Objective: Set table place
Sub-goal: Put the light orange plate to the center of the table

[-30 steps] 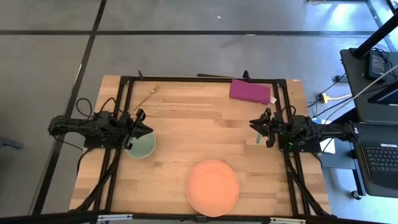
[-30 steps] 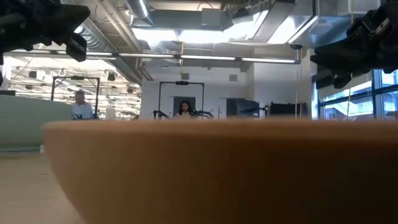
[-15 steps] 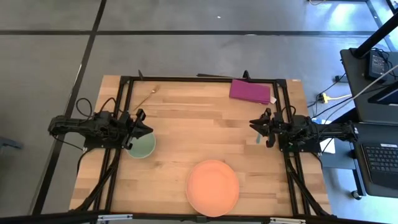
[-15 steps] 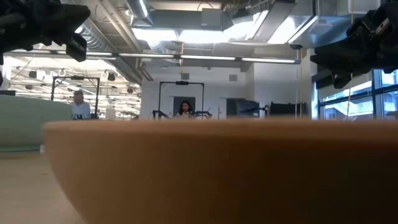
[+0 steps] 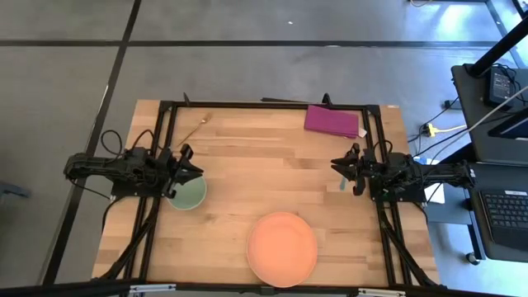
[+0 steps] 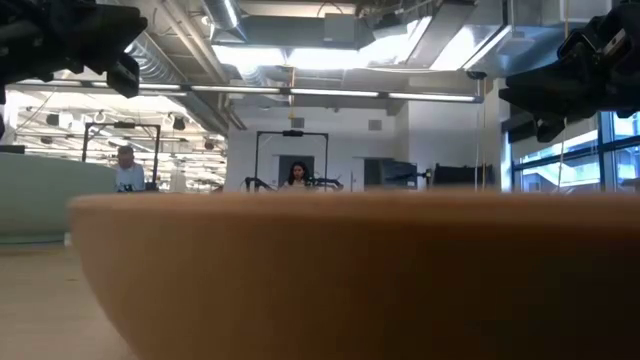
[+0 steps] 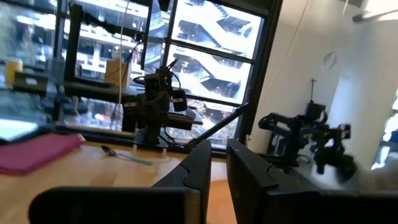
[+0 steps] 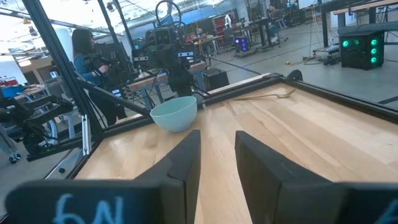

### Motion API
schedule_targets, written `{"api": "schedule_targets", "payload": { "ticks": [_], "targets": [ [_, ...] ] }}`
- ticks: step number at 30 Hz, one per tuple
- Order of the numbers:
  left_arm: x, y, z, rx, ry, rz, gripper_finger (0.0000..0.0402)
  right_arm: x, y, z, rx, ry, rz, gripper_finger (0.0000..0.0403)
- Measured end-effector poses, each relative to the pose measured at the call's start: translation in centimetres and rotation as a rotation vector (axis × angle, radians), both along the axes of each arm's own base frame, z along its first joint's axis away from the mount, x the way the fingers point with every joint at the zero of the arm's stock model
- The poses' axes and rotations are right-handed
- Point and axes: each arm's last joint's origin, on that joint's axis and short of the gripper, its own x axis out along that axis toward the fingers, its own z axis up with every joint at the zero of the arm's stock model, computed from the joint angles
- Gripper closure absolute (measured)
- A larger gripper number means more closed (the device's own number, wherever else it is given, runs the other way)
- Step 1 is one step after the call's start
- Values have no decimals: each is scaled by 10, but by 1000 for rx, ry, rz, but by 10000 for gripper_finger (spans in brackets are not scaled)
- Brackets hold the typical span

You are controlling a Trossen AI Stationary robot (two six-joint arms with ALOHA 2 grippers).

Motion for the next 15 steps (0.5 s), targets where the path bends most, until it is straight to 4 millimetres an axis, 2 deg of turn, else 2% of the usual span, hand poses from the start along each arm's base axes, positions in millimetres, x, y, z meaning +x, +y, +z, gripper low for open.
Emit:
{"api": "schedule_targets", "payload": {
  "ticks": [6, 9, 11, 15],
  "targets": [
    [0, 0, 0, 147, -19, 36, 349, 0, 0, 0, 12, -1, 0, 302],
    [0, 0, -1, 190, -13, 45, 345, 0, 0, 0, 220, -28, 11, 302],
    [1, 0, -3, 244, 4, 59, 344, 0, -1, 1, 251, -48, -30, 302],
    [3, 1, -17, 270, 150, 89, 340, -1, -3, 1, 286, -61, -78, 302]
  ]
}}
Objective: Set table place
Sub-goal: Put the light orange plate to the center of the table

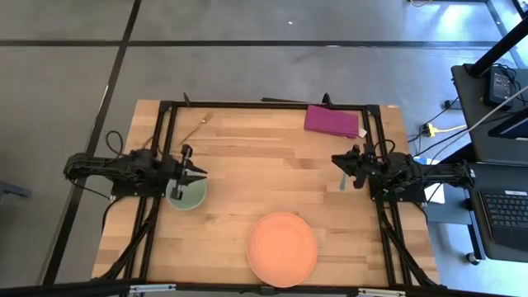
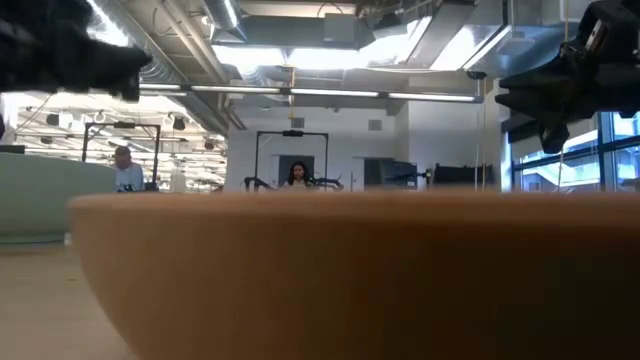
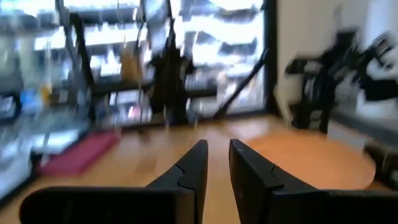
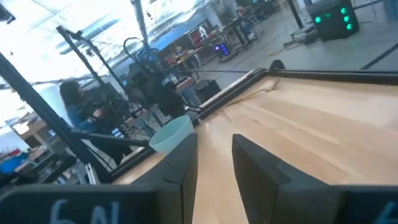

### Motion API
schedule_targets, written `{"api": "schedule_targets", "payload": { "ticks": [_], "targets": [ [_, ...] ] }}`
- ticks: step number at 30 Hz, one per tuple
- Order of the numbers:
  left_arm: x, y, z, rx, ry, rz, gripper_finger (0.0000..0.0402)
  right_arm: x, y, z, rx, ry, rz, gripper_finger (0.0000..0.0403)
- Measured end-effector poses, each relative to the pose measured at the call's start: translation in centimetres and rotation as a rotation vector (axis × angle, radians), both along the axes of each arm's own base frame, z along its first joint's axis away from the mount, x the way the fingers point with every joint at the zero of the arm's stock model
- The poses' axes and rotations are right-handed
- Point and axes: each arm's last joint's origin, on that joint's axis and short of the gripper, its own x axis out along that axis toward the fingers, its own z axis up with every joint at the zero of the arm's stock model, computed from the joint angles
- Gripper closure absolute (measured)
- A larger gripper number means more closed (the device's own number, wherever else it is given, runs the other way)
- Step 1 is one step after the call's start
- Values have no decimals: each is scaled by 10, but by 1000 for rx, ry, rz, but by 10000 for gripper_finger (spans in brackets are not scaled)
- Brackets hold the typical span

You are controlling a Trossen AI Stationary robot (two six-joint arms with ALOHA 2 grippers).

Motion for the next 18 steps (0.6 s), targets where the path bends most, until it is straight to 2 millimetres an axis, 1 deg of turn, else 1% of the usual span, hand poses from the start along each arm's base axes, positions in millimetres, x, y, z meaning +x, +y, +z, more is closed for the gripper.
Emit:
{"api": "schedule_targets", "payload": {
  "ticks": [1, 3, 6, 7, 11, 14, 18],
  "targets": [
    [0, 1, -4, -30, 41, 29, 339, 0, 0, 0, 1, 0, 0, 302],
    [1, 2, -4, -114, 60, 61, 337, 0, 0, 0, -13, 3, 11, 302],
    [0, 4, -2, -178, 63, 115, 335, 0, 1, 0, -28, 9, 25, 302],
    [0, 4, 2, -186, 46, 132, 335, 0, 2, 0, -28, 9, 29, 302],
    [-4, 6, 17, -161, 5, 182, 340, 0, 4, 0, -20, 9, 48, 302],
    [-7, 6, 30, -137, -27, 181, 346, 1, 6, -1, -3, 9, 75, 302],
    [-8, 6, 32, -129, -25, 182, 353, 0, 9, -1, 0, 7, 79, 302]
  ]
}}
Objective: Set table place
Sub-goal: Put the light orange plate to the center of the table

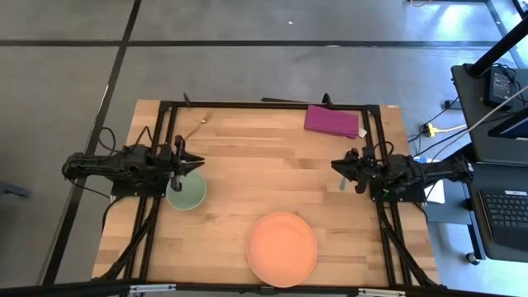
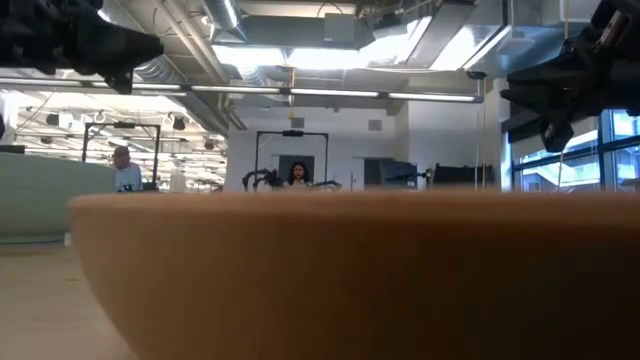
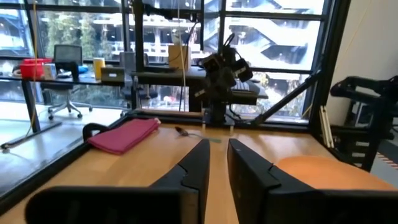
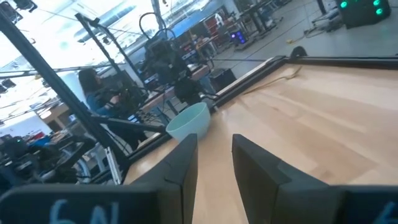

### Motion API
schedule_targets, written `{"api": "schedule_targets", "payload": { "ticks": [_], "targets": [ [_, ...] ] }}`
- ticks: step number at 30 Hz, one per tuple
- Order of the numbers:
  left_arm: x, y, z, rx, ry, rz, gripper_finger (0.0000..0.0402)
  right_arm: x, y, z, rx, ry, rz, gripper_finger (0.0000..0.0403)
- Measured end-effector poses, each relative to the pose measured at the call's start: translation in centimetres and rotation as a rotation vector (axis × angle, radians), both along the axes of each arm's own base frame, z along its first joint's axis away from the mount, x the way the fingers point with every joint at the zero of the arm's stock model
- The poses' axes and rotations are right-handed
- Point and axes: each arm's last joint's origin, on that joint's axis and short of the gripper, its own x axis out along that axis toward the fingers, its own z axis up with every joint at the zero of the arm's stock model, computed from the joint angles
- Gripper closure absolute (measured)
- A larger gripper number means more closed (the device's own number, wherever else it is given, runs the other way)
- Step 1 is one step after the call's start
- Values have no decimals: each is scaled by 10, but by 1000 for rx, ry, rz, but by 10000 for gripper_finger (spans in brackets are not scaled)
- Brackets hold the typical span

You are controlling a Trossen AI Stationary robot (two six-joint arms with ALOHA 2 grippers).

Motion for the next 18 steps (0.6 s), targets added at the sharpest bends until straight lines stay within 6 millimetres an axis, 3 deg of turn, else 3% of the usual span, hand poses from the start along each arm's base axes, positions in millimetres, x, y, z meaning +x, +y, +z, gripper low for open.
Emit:
{"api": "schedule_targets", "payload": {
  "ticks": [18],
  "targets": [
    [0, 1, -7, -5, 76, 24, 378, 3, 13, -5, -56, 68, 57, 302]
  ]
}}
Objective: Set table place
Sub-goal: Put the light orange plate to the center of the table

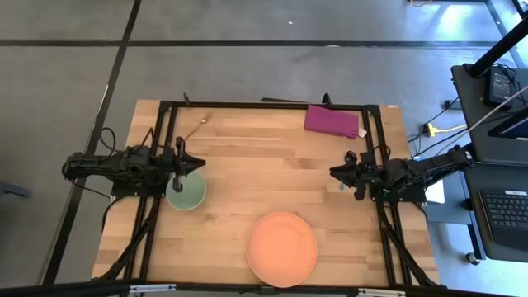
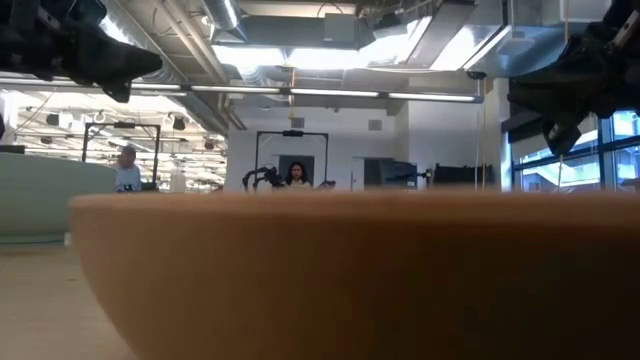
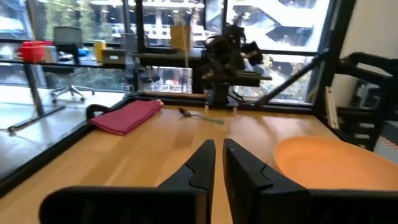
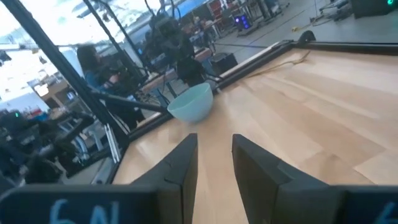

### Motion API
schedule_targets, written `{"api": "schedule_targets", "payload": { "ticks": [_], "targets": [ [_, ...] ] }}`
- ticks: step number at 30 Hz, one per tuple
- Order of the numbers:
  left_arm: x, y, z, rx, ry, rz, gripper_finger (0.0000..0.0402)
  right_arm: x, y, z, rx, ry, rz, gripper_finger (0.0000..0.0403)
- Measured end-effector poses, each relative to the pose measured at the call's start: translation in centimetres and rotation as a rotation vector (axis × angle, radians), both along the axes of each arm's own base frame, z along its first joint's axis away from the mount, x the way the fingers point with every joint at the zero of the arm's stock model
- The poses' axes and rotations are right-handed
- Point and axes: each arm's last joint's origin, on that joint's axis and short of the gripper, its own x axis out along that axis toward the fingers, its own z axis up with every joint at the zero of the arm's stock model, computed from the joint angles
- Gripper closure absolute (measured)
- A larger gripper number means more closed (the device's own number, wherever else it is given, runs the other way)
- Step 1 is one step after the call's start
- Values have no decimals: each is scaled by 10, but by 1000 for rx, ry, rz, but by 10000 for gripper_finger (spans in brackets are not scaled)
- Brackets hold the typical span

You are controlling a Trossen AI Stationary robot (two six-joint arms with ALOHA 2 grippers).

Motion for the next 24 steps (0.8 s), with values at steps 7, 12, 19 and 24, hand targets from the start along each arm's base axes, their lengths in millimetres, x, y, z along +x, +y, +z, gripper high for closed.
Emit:
{"api": "schedule_targets", "payload": {
  "ticks": [7, 12, 19, 24],
  "targets": [
    [-2, 5, 7, -4, -30, 159, 385, 3, 3, 6, -46, -52, 15, 302],
    [-11, 6, 33, -8, -111, 179, 390, 4, 5, 8, -70, -64, 28, 302],
    [-34, 8, 76, 16, -130, 206, 395, 6, 5, 5, -74, -35, 15, 302],
    [-35, 8, 86, 19, -53, 206, 398, 6, 5, 12, -67, -49, 14, 302]
  ]
}}
